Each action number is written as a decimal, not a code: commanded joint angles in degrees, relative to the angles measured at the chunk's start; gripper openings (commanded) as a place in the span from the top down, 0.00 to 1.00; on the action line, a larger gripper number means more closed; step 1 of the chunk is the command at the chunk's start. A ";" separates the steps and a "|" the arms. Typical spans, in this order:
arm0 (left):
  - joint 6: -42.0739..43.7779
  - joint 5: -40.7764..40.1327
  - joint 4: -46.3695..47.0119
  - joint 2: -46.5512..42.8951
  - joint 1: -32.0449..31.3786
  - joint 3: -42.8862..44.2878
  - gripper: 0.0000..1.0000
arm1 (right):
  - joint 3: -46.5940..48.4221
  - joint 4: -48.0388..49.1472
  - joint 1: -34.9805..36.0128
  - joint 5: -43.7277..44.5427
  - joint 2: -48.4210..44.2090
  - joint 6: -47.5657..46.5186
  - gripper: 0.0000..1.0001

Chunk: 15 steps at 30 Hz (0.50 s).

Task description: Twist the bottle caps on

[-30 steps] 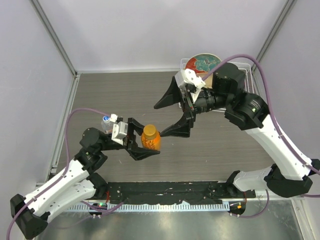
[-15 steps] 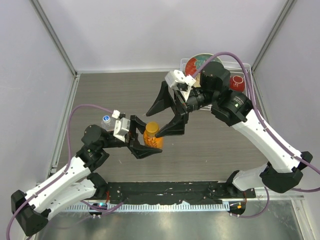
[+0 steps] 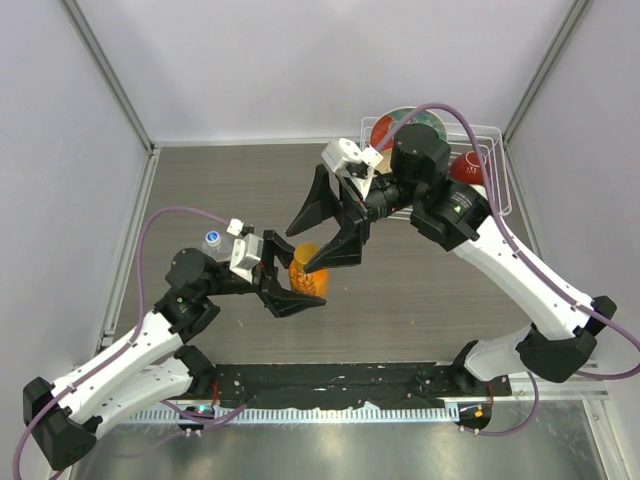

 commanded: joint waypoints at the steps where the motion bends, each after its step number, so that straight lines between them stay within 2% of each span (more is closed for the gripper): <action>1: 0.02 -0.55 2.72 -0.19 -0.20 2.82 1.00 | -0.42 4.39 -0.33 -1.79 1.11 3.04 0.28; 15: 0.11 -2.31 2.81 -0.63 -0.02 2.56 1.00 | -4.37 10.99 -0.33 -2.94 -0.38 7.70 0.33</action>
